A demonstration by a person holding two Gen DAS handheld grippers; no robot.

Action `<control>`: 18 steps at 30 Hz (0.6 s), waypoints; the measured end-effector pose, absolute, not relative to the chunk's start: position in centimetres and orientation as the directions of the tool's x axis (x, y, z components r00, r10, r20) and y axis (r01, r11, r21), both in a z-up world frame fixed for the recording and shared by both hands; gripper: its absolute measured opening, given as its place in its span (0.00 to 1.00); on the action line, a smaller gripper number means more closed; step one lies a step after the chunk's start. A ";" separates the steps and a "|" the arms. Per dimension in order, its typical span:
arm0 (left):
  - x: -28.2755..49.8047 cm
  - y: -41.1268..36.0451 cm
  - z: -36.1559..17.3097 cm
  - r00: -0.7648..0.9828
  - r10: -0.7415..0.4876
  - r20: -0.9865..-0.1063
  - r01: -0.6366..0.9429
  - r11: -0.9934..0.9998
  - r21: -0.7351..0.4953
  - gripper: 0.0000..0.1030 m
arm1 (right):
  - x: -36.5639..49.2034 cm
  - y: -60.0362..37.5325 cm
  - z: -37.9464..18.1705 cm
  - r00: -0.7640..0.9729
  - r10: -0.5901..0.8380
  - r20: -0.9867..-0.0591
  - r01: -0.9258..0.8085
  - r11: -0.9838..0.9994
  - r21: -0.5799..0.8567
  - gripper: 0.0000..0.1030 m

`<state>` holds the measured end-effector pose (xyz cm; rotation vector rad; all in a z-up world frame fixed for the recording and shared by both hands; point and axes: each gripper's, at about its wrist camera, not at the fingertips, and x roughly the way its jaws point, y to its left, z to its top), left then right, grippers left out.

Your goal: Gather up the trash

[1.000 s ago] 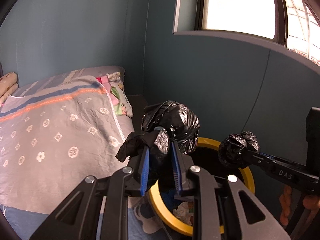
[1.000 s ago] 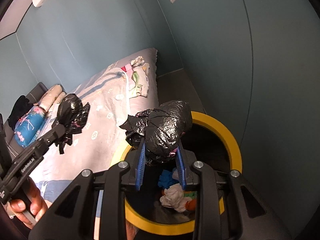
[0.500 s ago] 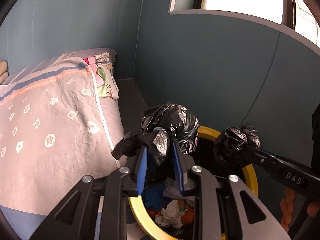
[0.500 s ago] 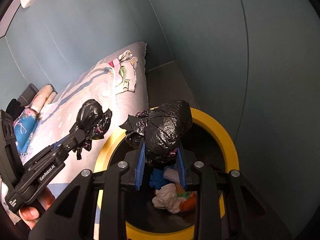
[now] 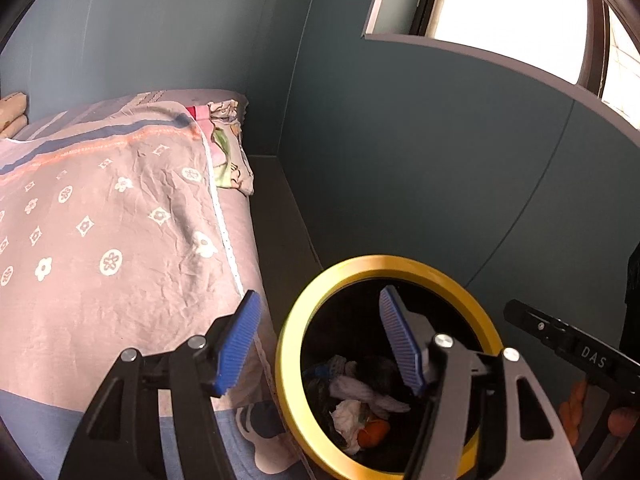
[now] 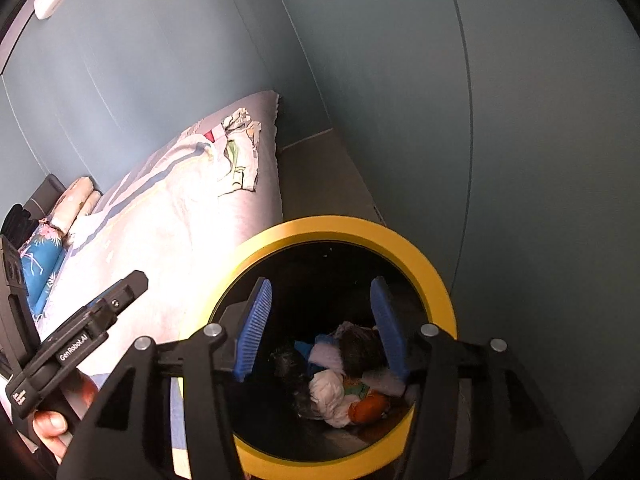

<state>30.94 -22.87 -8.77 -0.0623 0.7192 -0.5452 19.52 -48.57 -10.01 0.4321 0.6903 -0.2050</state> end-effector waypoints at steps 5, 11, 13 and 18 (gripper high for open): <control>29.9 -20.9 -8.0 0.641 -0.485 -0.595 0.435 0.868 -0.239 0.57 | 18.8 -47.6 -9.5 0.757 -0.036 -0.652 0.310 0.899 0.310 0.50; 28.7 -16.9 -7.9 0.667 -0.443 -0.599 0.373 0.894 -0.246 0.57 | 18.6 -45.9 -9.0 0.746 -0.013 -0.665 0.280 0.913 0.297 0.51; 28.2 -14.7 -7.9 0.681 -0.419 -0.601 0.340 0.907 -0.248 0.57 | 18.5 -44.5 -8.9 0.742 0.008 -0.670 0.254 0.922 0.292 0.54; 26.5 -8.8 -7.8 0.735 -0.335 -0.590 0.252 0.942 -0.221 0.64 | 18.4 -40.6 -8.4 0.739 0.040 -0.673 0.192 0.944 0.267 0.62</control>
